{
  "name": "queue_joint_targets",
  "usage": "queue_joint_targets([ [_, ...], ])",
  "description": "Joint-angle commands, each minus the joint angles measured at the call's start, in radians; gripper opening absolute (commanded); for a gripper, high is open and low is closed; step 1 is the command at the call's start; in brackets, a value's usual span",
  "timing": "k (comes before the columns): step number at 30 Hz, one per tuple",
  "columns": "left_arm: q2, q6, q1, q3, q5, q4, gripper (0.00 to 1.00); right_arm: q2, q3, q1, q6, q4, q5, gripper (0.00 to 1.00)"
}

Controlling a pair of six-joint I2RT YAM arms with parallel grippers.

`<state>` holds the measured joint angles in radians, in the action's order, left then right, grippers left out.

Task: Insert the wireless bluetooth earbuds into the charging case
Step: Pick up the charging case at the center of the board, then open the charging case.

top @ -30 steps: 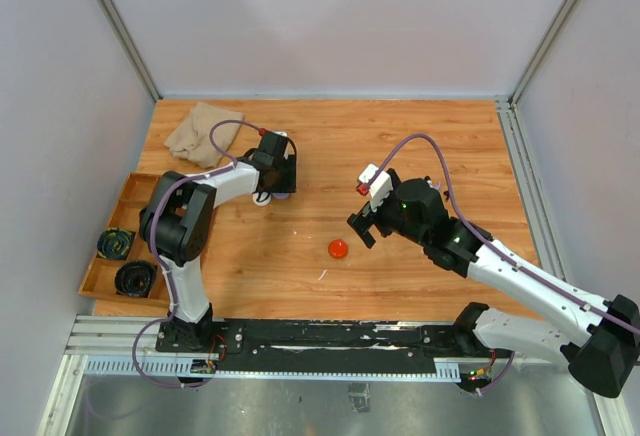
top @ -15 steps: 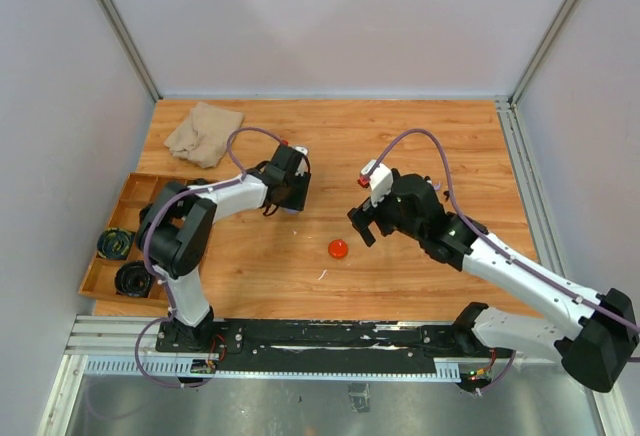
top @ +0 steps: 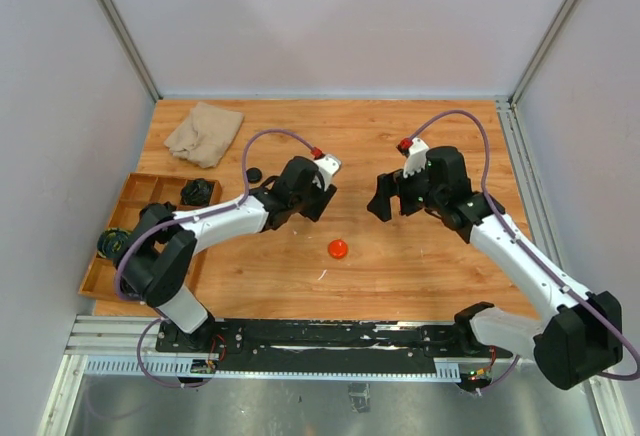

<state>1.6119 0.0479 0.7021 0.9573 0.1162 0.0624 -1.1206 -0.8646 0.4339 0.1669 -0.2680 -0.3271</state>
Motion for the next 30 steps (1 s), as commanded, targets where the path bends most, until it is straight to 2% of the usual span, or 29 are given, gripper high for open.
queue_joint_targets([
  [1, -0.071, 0.126, 0.042, -0.036, -0.053, -0.120, 0.43, -0.034, -0.062, -0.054, 0.064, -0.033, -0.162, 0.99],
  [10, -0.214, 0.315, 0.110, -0.130, -0.192, -0.230, 0.40, -0.106, -0.111, -0.095, 0.048, -0.045, -0.277, 0.91],
  [17, -0.309, 0.430, 0.163, -0.218, -0.271, -0.315, 0.40, -0.171, -0.139, -0.088, 0.066, -0.010, -0.405, 0.77],
  [30, -0.329, 0.476, 0.214, -0.197, -0.320, -0.317, 0.41, -0.236, -0.165, 0.012, 0.053, 0.043, -0.541, 0.70],
])
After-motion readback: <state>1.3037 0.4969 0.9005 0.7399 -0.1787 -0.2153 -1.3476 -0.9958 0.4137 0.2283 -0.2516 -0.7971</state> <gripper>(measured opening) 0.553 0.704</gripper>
